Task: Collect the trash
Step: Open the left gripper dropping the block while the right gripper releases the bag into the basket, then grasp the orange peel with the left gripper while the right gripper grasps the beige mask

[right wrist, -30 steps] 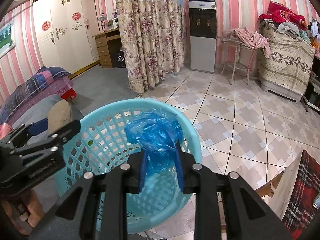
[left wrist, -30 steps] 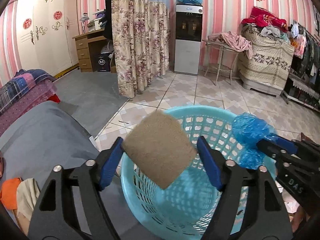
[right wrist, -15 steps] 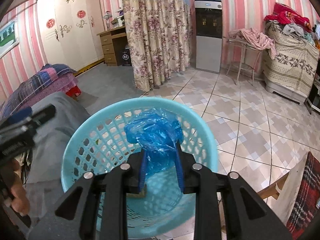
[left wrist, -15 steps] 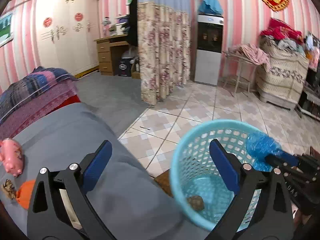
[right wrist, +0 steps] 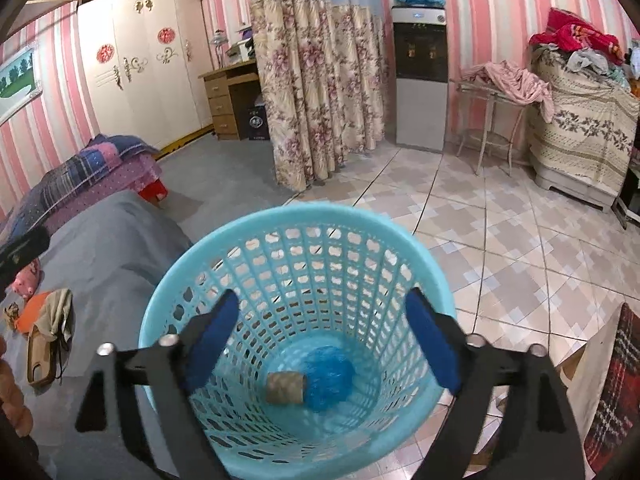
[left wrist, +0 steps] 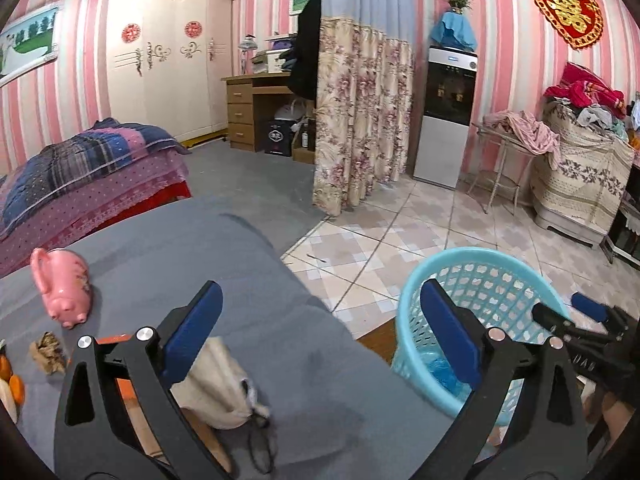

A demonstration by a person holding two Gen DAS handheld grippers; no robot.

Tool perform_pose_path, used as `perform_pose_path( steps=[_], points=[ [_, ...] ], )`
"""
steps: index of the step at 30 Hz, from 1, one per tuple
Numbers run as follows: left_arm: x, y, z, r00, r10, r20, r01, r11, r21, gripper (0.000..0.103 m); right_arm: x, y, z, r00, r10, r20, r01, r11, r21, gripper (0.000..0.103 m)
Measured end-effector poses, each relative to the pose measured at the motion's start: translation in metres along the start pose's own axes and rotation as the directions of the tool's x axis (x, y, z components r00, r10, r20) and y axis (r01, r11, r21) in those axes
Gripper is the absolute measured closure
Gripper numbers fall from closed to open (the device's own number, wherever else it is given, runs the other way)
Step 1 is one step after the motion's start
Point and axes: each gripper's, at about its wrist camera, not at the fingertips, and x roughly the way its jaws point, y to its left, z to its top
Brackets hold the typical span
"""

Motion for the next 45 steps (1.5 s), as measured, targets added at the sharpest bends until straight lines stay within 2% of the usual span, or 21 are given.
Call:
perform_pose_path(
  steps=[9,19,30,34,36,41,45],
  points=[
    [-0.036,0.041,-0.016,0.998,0.059,0.010,-0.059,0.998,-0.039,0.006,-0.012,0.026,-0.001,1.000,0.015,0.026,-0.014,0.998,-0.065,0.010],
    [-0.091,0.123,-0.040,0.985,0.170,-0.010,-0.170,0.979,-0.111,0.006,-0.028,0.074,-0.008,0.996,0.080,0.036,-0.074,0.988,-0.135,0.009],
    [-0.144,0.221,-0.099,0.949,0.301,-0.094,-0.315,0.927,-0.204,0.006,-0.052,0.136,-0.026,0.977,0.214,0.016,-0.207,0.961,-0.184,0.009],
    [-0.159,0.249,-0.124,0.931,0.336,-0.142,-0.362,0.902,-0.235,0.006,-0.054,0.163,-0.037,0.976,0.216,0.000,-0.209,0.947,-0.242,0.009],
    [-0.164,0.257,-0.134,0.924,0.349,-0.155,-0.378,0.894,-0.242,0.006,-0.054,0.173,-0.041,0.979,0.205,-0.005,-0.200,0.947,-0.252,0.008],
    [-0.176,0.277,-0.169,0.911,0.354,-0.211,-0.402,0.876,-0.267,0.006,-0.056,0.183,-0.048,0.968,0.248,-0.026,-0.247,0.939,-0.239,0.004],
    [-0.180,0.287,-0.188,0.903,0.351,-0.247,-0.414,0.866,-0.281,0.006,-0.055,0.188,-0.050,0.967,0.251,-0.033,-0.251,0.934,-0.255,0.004]
  ],
)
